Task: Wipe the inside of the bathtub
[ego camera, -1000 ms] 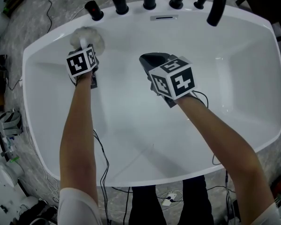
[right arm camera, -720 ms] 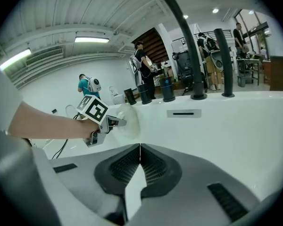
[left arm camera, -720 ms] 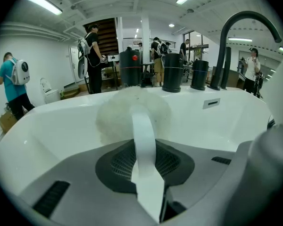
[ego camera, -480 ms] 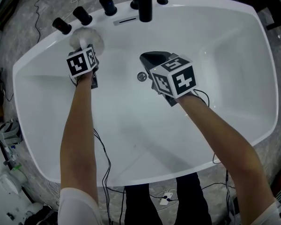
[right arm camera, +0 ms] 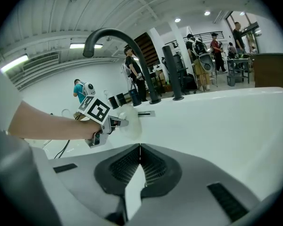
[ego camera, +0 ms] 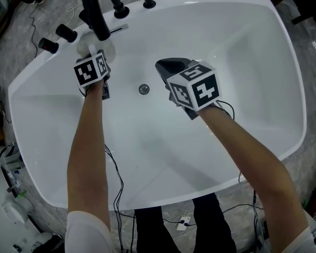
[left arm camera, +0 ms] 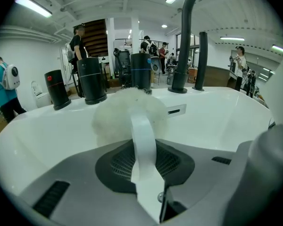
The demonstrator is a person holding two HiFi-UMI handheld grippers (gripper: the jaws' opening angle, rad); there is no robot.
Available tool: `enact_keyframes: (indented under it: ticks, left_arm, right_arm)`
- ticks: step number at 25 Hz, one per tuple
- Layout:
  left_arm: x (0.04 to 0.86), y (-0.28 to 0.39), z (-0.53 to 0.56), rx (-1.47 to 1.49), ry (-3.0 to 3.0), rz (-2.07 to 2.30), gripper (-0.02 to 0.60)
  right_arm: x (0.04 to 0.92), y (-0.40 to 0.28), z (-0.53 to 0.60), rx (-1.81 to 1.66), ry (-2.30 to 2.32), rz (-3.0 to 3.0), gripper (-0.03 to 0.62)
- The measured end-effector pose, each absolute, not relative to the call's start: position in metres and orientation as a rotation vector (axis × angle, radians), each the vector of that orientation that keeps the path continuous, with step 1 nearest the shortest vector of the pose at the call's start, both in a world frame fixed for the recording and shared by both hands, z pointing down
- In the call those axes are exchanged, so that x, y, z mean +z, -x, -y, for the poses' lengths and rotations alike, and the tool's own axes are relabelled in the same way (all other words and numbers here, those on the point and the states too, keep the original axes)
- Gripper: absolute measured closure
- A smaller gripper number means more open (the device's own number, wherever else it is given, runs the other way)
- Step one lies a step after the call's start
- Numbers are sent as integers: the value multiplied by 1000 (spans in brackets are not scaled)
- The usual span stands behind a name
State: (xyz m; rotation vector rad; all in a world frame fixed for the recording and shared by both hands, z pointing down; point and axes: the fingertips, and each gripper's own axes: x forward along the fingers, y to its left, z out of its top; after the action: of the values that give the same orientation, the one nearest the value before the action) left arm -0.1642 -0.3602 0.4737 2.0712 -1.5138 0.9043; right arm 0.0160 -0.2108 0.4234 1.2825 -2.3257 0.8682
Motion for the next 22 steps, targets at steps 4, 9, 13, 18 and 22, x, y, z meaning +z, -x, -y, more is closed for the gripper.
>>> enact_keyframes:
  ticks: [4,9,13,18,22]
  left_arm:
    - [473,142,359,884,-2052,1528,479]
    - [473,98,355,883,-2090,1496,479]
    - [472,54,351,900,-2134,1458,479]
    - [473,11,347,890,-2151,1440,479]
    - [476,-15,347,866,-2147,1434,479]
  right_arm:
    - [422,-45,208,865,-1283,2332,574]
    - [425,-81,203,875,-1300,2325,574]
    - [427,-103,198,881,-1309,2329,574]
    - [427,-137,193,890,-1338,2331,574]
    - [431,-163,190,903,-1363,2329,574]
